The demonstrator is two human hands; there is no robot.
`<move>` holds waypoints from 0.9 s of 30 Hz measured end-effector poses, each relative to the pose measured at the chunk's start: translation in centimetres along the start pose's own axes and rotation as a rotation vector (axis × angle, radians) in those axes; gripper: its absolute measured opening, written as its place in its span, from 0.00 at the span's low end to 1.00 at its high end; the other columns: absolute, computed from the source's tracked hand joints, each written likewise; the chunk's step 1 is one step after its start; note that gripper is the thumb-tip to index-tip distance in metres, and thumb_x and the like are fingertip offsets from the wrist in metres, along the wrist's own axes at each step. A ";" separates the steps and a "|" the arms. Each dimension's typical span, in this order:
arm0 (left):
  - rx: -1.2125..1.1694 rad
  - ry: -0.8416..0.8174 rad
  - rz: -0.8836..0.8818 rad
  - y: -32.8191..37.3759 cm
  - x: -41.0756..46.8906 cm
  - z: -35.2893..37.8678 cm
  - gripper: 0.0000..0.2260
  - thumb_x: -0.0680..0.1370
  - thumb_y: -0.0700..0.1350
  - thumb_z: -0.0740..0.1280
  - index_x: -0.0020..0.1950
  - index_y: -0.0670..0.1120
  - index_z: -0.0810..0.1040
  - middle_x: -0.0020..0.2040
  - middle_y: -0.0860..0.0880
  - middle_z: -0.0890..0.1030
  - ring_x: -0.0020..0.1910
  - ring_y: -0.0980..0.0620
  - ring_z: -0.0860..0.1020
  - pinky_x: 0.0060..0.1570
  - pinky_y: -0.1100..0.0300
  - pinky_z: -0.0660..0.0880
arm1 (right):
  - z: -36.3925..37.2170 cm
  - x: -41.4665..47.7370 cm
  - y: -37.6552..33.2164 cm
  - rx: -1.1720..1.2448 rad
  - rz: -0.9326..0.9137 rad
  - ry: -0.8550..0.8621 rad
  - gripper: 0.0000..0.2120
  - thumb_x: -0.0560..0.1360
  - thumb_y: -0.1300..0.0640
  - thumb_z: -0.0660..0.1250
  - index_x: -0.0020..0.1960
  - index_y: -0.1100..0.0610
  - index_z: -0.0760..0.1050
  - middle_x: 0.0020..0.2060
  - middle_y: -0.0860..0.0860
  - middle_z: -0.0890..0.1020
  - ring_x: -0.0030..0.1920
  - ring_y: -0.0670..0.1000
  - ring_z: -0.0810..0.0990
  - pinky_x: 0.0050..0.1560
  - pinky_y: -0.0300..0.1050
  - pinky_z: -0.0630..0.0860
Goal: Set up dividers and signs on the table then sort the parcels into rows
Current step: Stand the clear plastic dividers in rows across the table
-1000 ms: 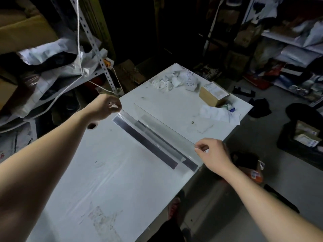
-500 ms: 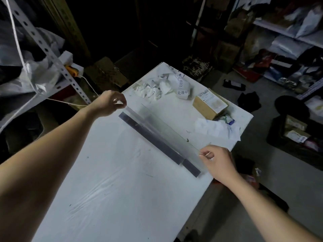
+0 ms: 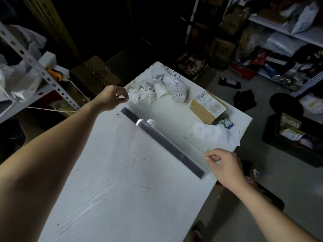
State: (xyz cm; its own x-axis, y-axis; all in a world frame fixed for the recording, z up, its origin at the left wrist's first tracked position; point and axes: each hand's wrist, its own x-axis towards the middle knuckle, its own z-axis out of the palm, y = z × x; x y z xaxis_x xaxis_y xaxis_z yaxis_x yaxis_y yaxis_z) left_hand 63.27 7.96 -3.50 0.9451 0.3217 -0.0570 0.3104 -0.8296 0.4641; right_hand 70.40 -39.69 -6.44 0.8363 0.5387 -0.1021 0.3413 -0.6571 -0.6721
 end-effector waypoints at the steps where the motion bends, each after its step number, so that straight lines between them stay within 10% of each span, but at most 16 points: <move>1: -0.004 0.008 0.005 -0.1 0.5 0.1 0.03 0.79 0.39 0.71 0.51 0.45 0.83 0.51 0.49 0.82 0.50 0.51 0.80 0.48 0.58 0.74 | -0.1 0.3 0.2 0.002 0.006 0.011 0.06 0.73 0.63 0.77 0.45 0.53 0.84 0.39 0.40 0.84 0.39 0.42 0.82 0.39 0.42 0.79; 27: -0.115 0.055 0.005 -1.9 5.6 3.1 0.03 0.79 0.42 0.72 0.50 0.50 0.82 0.53 0.49 0.79 0.53 0.47 0.78 0.53 0.50 0.77 | -0.3 2.7 1.4 0.045 0.076 -0.042 0.08 0.75 0.62 0.75 0.47 0.49 0.83 0.42 0.40 0.84 0.45 0.42 0.82 0.41 0.37 0.79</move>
State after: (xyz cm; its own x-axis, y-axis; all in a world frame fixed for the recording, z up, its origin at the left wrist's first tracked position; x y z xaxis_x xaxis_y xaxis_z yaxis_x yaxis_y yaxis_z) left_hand 68.30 9.90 -7.41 0.9387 0.3447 -0.0074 0.2888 -0.7743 0.5631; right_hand 73.26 -39.37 -7.41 0.8398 0.5108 -0.1840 0.2572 -0.6728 -0.6937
